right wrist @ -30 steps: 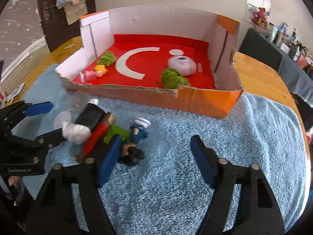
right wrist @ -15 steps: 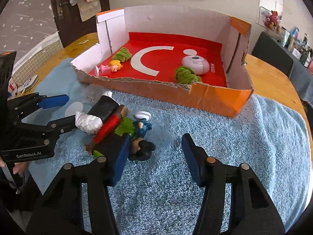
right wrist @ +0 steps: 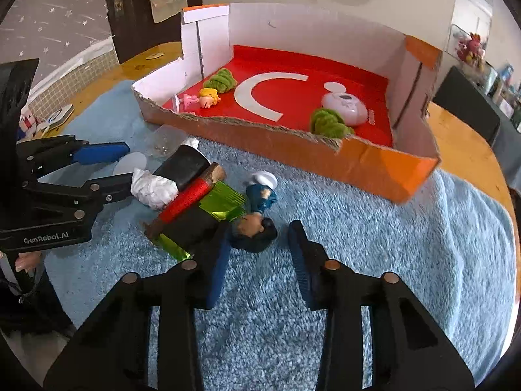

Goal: Organize objects
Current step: 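Move the right gripper to the blue-capped figurine while the left approaches the white lid, then grasp the blue-capped figurine with the right gripper while the left grasps the white round lid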

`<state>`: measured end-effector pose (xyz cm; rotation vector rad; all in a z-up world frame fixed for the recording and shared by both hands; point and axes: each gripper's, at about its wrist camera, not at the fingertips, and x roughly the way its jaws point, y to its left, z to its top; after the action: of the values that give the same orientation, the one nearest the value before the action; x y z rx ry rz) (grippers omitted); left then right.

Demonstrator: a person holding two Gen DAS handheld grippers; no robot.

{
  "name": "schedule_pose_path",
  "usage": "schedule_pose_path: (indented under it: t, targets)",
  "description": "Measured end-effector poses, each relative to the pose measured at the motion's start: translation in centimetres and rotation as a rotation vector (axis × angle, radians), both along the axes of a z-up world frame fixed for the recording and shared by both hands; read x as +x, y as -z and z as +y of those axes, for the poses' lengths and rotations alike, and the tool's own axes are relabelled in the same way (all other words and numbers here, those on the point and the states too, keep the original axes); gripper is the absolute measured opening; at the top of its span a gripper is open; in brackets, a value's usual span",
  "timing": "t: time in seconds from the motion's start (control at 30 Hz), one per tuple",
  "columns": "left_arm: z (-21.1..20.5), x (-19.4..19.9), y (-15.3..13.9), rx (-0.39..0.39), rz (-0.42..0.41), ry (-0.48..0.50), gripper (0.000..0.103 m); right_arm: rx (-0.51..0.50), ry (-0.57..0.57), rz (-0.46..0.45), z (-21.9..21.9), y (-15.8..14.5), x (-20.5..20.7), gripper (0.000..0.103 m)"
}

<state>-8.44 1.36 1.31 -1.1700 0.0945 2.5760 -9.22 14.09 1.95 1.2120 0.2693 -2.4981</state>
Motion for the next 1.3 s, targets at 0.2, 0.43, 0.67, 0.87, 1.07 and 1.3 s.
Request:
schedule_pose_path:
  t: [0.2,0.43,0.67,0.87,1.07,1.3]
  targets:
    - [0.0,0.5,-0.1,0.009,0.011,-0.002,0.042,-0.030,-0.004,0.011,0.2,0.0,0.3,0.027]
    - [-0.2,1.0,-0.5,0.031,0.015,-0.012,0.041,-0.067,0.014,0.033,0.7,-0.7,0.9,0.027]
    - [-0.1,1.6,-1.3,0.034,0.043,-0.018,0.041,-0.081,0.011,0.067,0.9,-1.6,1.6,0.027]
    - [0.0,2.2,-2.0,0.034,0.068,-0.018,0.042,-0.086,0.001,0.094,0.9,-2.6,2.1,0.027]
    - [0.0,2.5,-2.6,0.036,0.084,-0.019,0.042,-0.091,0.001,0.115,0.9,-3.3,2.4,0.025]
    - [-0.1,2.7,-2.8,0.036,0.088,-0.017,0.041,-0.094,-0.004,0.119,0.8,-3.5,2.5,0.025]
